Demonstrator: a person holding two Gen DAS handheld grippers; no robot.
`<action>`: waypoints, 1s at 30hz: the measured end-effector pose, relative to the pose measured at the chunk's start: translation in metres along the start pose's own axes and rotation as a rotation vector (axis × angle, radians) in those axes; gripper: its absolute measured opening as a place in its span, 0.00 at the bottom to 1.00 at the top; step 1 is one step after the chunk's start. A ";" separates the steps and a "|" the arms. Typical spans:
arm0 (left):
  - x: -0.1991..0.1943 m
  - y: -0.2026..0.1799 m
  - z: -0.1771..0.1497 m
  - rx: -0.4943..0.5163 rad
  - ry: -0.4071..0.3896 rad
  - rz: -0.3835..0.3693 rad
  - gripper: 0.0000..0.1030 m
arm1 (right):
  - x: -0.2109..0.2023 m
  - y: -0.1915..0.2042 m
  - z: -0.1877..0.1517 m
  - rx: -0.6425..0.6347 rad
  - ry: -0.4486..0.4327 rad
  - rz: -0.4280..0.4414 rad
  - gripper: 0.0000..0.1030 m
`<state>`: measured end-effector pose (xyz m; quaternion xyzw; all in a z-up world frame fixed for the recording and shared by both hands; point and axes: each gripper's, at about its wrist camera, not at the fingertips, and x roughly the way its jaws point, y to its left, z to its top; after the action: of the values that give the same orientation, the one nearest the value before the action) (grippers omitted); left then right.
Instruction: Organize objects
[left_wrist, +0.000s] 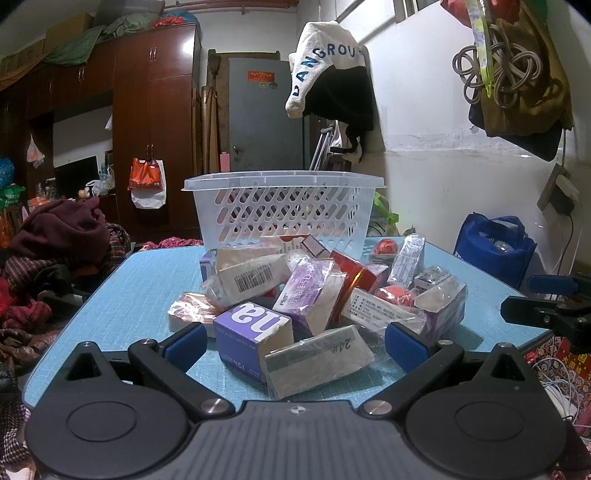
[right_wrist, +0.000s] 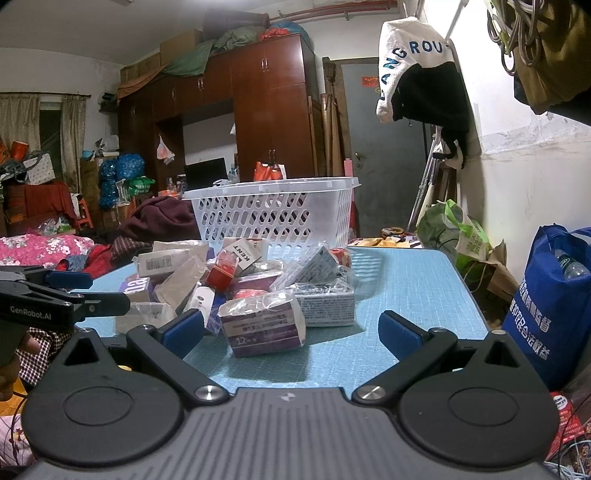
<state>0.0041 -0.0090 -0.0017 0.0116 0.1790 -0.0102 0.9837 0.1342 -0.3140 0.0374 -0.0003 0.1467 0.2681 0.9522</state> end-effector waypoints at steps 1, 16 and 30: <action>0.000 0.000 0.000 0.000 0.000 -0.001 1.00 | 0.000 0.000 0.000 0.000 0.000 0.001 1.00; 0.002 0.000 -0.004 0.002 0.005 -0.001 1.00 | 0.000 -0.001 -0.001 0.001 0.000 0.003 1.00; 0.015 0.009 -0.025 0.013 0.012 -0.037 0.97 | 0.025 0.006 -0.017 0.016 -0.002 0.075 1.00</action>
<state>0.0095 0.0005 -0.0306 0.0145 0.1850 -0.0297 0.9822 0.1471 -0.2973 0.0147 0.0130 0.1478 0.3026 0.9415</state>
